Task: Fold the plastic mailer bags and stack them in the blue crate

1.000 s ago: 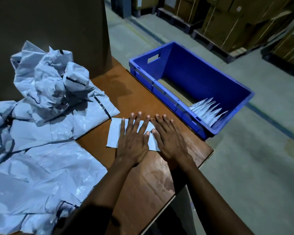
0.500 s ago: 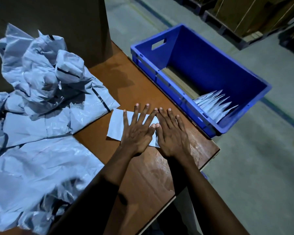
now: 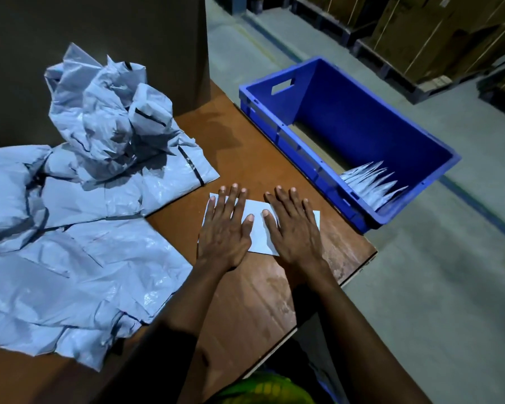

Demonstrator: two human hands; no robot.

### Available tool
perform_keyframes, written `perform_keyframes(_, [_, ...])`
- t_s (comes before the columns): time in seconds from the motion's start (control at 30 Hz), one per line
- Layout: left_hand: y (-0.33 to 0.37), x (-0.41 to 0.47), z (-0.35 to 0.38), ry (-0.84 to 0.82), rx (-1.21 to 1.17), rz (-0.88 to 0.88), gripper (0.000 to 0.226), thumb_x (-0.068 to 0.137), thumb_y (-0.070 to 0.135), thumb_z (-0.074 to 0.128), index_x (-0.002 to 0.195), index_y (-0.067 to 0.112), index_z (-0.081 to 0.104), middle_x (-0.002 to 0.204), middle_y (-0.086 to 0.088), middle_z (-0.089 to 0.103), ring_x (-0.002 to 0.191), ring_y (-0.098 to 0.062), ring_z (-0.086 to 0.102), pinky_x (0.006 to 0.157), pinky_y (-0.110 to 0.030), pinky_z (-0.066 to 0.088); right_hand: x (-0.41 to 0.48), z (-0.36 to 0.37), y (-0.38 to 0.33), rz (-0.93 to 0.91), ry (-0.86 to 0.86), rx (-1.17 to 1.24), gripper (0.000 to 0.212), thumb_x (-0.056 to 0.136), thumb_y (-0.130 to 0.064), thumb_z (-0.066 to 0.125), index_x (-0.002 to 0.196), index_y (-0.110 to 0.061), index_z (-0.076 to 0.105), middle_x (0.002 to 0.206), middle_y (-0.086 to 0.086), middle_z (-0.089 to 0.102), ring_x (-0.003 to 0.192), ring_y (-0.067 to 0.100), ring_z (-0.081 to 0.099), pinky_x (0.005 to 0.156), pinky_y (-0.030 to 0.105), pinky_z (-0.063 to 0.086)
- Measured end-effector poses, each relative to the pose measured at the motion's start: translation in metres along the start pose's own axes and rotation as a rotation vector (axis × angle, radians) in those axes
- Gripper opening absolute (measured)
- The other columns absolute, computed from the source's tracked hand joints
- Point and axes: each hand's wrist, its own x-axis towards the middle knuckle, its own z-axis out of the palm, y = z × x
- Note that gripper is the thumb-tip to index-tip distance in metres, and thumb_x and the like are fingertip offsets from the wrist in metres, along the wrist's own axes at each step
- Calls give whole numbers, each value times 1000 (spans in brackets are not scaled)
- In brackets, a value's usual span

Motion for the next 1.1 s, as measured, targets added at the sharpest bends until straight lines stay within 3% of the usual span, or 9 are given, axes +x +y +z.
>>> perform_keyframes(0.27, [-22, 2, -4, 34, 38, 4, 60, 111, 41, 25, 165, 16, 21, 174, -7, 10, 161, -24, 2, 130, -45, 8, 0, 0, -1, 9, -4, 5, 58, 110, -56, 22, 162, -32, 35, 172, -8, 23, 161, 14, 7, 131, 42, 5])
perform_keyframes(0.37, [-27, 2, -8, 54, 74, -35, 58, 111, 39, 24, 164, 16, 25, 173, -8, 15, 161, -24, 8, 129, -47, 13, 1, -1, -4, 50, -12, 3, 59, 109, -55, 20, 161, -32, 37, 172, -7, 23, 161, 16, 6, 130, 43, -3])
perform_keyframes(0.43, [-27, 1, -8, 51, 96, -32, 58, 111, 38, 22, 164, 16, 26, 172, -9, 16, 160, -25, 10, 129, -48, 14, 8, -4, -21, 105, 8, 18, 58, 106, -45, 26, 156, -24, 46, 169, -1, 32, 161, 21, 13, 129, 46, -8])
perform_keyframes(0.53, [-25, 3, -11, 3, 110, -37, 61, 110, 41, 13, 165, 16, 22, 173, -8, 13, 161, -25, 7, 129, -48, 10, 20, -1, -63, -4, 17, 84, 59, 99, -33, 31, 150, -12, 53, 162, 7, 44, 157, 27, 25, 128, 41, -6])
perform_keyframes(0.63, [-25, 2, -14, -24, 116, -55, 64, 109, 44, 8, 165, 18, 20, 173, -8, 11, 161, -24, 4, 130, -47, 7, 16, 12, -72, -72, -40, 25, 65, 105, -41, 17, 157, -12, 44, 166, 6, 38, 159, 25, 20, 131, 44, 2])
perform_keyframes(0.77, [-26, 2, -14, -13, 140, -40, 64, 109, 44, 10, 165, 17, 20, 173, -9, 13, 161, -26, 6, 129, -49, 10, 8, 14, -44, -104, -21, -117, 59, 111, -50, 23, 160, -21, 40, 168, -2, 34, 160, 23, 15, 129, 52, 7])
perform_keyframes(0.9, [-26, 2, -12, 11, 144, -44, 61, 110, 42, 14, 165, 18, 20, 173, -8, 14, 161, -25, 7, 129, -48, 9, 3, 6, -20, -65, -23, -94, 62, 109, -60, 28, 161, -28, 37, 171, -5, 27, 161, 20, 12, 130, 50, 9])
perform_keyframes(1.1, [-25, 2, -13, 21, 123, -39, 60, 110, 41, 19, 165, 17, 21, 173, -8, 14, 161, -25, 7, 129, -49, 11, -11, -20, 22, -42, -88, -78, 69, 105, -71, 23, 165, -35, 25, 174, -10, 10, 161, 15, -4, 131, 45, -1])
